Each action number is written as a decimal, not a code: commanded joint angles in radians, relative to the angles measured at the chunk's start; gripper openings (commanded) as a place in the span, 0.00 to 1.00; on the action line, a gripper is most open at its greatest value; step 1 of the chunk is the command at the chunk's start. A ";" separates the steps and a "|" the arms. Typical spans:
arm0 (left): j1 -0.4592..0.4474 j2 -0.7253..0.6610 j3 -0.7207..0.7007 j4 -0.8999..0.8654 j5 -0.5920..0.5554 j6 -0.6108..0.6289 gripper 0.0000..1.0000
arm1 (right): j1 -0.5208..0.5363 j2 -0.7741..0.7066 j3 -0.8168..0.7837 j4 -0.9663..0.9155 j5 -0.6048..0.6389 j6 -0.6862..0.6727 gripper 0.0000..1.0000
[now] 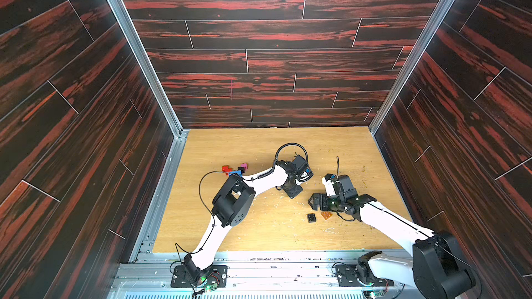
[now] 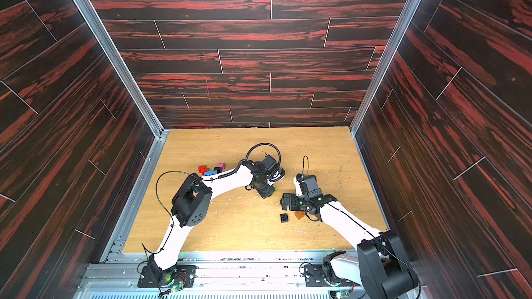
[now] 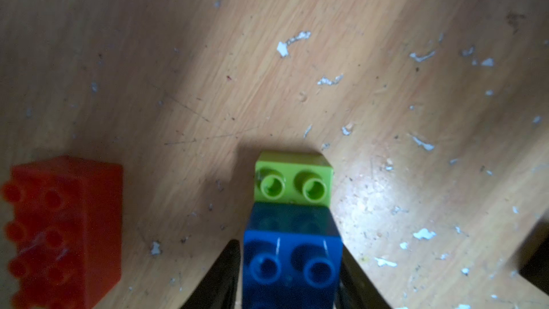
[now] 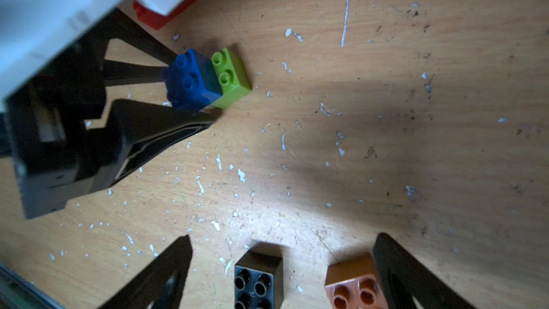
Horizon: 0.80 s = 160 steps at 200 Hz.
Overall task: Assemble the letter v with lego
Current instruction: Assemble the lego brick with the lego brick, then pick up the lego brick from the center of the board.
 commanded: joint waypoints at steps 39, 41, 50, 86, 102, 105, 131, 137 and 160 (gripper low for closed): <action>0.004 -0.078 -0.143 0.166 0.005 -0.021 0.57 | 0.004 0.003 0.023 -0.015 -0.005 0.005 0.98; 0.003 -0.077 -0.147 0.171 0.004 -0.021 0.58 | 0.004 0.002 0.023 -0.015 -0.005 0.005 0.98; 0.005 -0.078 -0.165 0.199 0.008 -0.017 0.58 | 0.004 0.003 0.023 -0.014 -0.005 0.005 0.98; 0.010 -0.065 -0.212 0.293 0.054 -0.006 0.58 | 0.004 0.001 0.023 -0.017 0.000 0.006 0.98; 0.012 -0.060 -0.221 0.309 0.068 -0.007 0.56 | 0.005 -0.004 0.022 -0.021 0.002 0.006 0.98; 0.011 -0.061 -0.223 0.311 0.068 -0.007 0.56 | 0.005 -0.005 0.022 -0.021 0.002 0.006 0.98; 0.014 -0.063 -0.244 0.311 0.065 -0.001 0.49 | 0.004 -0.006 0.022 -0.021 0.005 0.005 0.98; 0.016 -0.062 -0.249 0.311 0.065 -0.001 0.48 | 0.004 -0.005 0.022 -0.020 0.003 0.005 0.98; 0.020 -0.066 -0.270 0.313 0.074 -0.003 0.44 | 0.004 0.000 0.022 -0.017 0.001 0.005 0.98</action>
